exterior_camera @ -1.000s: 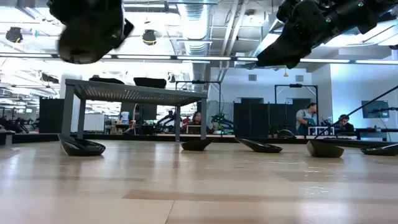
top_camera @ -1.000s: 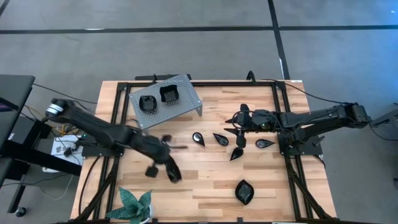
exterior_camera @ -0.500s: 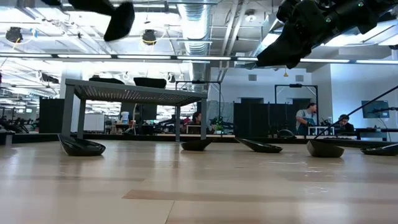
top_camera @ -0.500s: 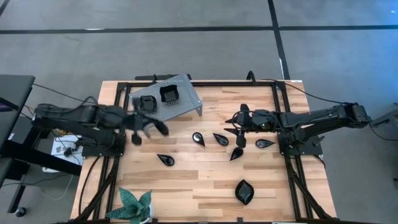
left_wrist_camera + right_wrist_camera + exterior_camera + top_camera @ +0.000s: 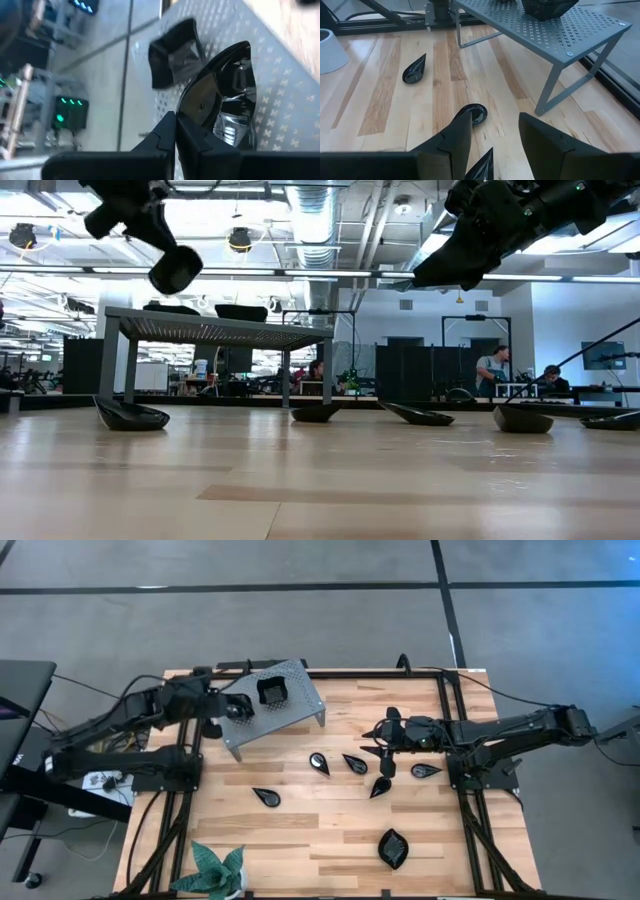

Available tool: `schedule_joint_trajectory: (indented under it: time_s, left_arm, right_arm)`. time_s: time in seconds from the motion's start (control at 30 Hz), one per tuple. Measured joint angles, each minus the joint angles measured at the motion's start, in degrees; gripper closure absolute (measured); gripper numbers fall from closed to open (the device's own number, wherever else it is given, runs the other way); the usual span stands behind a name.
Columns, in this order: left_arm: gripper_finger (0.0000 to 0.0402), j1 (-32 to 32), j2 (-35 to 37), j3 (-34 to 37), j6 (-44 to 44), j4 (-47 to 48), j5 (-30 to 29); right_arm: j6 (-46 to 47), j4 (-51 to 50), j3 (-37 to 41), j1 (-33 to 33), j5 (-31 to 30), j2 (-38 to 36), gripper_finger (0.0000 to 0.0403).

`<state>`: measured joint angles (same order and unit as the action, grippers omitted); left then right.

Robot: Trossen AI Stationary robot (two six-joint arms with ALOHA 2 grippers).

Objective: Pick & Place Mini shaped plates
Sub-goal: Stack the black leaf-shaped plate on top of the black leaf-shaped plate on the shelf

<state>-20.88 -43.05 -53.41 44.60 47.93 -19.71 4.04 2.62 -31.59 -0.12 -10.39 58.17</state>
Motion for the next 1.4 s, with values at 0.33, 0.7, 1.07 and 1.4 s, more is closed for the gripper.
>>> schedule_joint_trajectory:
  time_s: [0.33, 0.7, 1.07, 1.4]
  left_arm:
    - [0.039, -11.1, -7.9, 0.0, 0.0, 0.6, 2.2]
    - [0.0364, -12.6, -14.5, 0.0, -0.1, 0.3, -1.9]
    - [0.0284, -10.2, -14.4, 0.0, -0.2, -6.5, -2.1]
    - [0.0267, 4.0, -14.4, 0.0, -16.7, -9.2, -2.0]
  right_arm:
    - [0.0, 0.0, 0.0, 0.0, 0.0, 0.0, 0.0244]
    - [0.0, 0.0, 0.0, 0.1, 0.0, 0.0, 0.0244]
    - [0.0, 0.0, 0.0, 0.1, 0.0, 0.0, 0.0244]
    - [0.0, 0.0, 0.0, 0.1, 0.0, 0.0, 0.0244]
